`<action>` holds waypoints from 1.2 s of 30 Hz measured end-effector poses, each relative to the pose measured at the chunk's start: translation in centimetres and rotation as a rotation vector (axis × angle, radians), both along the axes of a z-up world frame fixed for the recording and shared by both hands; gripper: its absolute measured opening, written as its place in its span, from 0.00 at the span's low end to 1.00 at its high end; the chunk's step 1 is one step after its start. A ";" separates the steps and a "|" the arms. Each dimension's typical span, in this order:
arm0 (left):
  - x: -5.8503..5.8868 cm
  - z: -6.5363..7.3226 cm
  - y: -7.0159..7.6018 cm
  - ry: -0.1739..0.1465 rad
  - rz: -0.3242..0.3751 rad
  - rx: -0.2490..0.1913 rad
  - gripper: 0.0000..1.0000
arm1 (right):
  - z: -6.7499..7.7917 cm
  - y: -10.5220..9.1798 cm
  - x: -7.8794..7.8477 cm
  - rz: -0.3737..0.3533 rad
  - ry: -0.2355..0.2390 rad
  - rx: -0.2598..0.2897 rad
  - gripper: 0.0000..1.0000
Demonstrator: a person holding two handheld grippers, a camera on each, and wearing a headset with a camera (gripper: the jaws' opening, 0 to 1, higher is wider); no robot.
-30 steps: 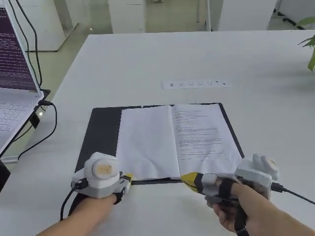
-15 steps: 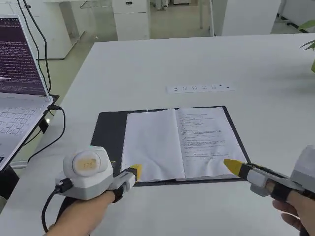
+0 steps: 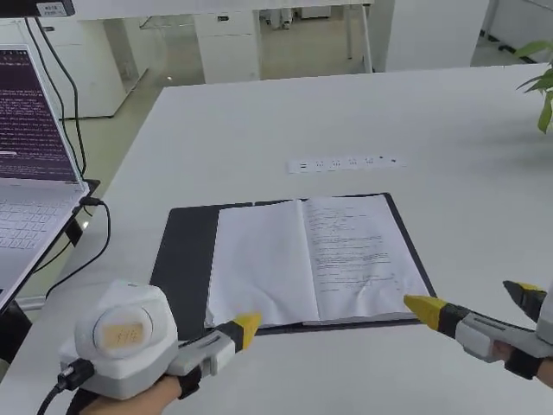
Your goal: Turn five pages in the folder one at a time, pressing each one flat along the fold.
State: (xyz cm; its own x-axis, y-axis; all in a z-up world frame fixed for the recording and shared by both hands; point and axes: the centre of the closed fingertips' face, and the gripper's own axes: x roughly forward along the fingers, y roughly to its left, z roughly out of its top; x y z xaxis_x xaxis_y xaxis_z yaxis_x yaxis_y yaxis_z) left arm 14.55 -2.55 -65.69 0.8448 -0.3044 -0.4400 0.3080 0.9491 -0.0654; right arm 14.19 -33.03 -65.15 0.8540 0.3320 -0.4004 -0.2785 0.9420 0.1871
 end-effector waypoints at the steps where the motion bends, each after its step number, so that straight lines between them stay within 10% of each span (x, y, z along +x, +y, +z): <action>1: -0.1 0.1 -0.1 -0.005 -0.002 0.002 0.95 | 0.0 -0.2 0.0 0.003 -0.009 -0.007 1.00; 16: 1.0 0.2 -2.5 -0.027 -0.042 0.060 0.99 | 0.0 -1.9 -0.3 0.004 -0.036 -0.003 1.00; 36: 6.5 -5.3 -14.1 0.035 -0.238 0.105 0.77 | -1.3 -1.6 -0.7 0.024 -0.019 0.014 0.96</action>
State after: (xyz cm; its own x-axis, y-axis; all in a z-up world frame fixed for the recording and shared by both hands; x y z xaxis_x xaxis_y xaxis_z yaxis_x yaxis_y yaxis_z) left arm 21.04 -16.68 -70.96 0.7384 -0.4440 -0.5076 0.5229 0.8523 0.0152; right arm 13.46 -34.66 -66.44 0.8532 0.3577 -0.3796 -0.3041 0.9324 0.1951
